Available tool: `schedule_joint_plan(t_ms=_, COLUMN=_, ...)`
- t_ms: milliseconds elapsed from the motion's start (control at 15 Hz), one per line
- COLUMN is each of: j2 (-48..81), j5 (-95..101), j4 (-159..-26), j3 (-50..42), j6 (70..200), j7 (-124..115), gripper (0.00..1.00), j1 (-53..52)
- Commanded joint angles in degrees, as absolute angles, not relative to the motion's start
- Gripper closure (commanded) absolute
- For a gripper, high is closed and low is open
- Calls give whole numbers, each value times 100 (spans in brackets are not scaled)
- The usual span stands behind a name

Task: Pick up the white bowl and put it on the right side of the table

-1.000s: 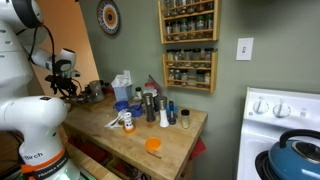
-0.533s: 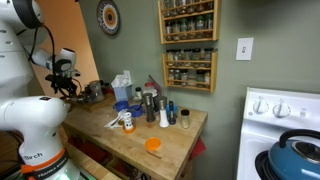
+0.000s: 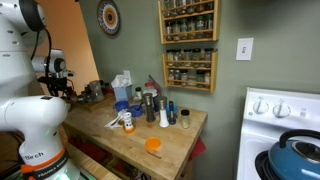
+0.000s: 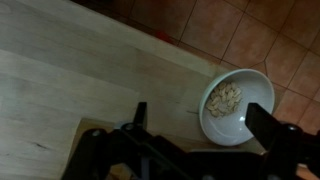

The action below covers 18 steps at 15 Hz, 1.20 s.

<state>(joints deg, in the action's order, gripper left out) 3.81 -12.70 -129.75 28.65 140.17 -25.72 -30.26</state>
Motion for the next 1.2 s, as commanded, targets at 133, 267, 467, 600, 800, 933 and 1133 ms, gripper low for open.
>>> schedule_joint_plan(t_ms=133, j2=1748, j5=-64, j4=-11876, j3=2669, j6=14239, j7=-3606, gripper=0, j1=-3269)
schedule_joint_plan(t_ms=267, j2=1281, j5=-296, j4=-12174, j3=2643, j6=14170, j7=-3507, gripper=0, j1=-3279)
schedule_joint_plan(t_ms=467, j2=1830, j5=-319, j4=-11873, j3=2545, j6=14354, j7=-3246, gripper=0, j1=-3350)
schedule_joint_plan(t_ms=600, j2=1912, j5=-318, j4=-11812, j3=2534, j6=14358, j7=-3222, gripper=0, j1=-3365)
schedule_joint_plan(t_ms=800, j2=1905, j5=-317, j4=-11782, j3=2535, j6=14358, j7=-3220, gripper=0, j1=-3387)
schedule_joint_plan(t_ms=933, j2=1905, j5=-317, j4=-11775, j3=2534, j6=14358, j7=-3220, gripper=0, j1=-3389)
schedule_joint_plan(t_ms=1133, j2=1906, j5=-317, j4=-11772, j3=2534, j6=14358, j7=-3220, gripper=0, j1=-3389)
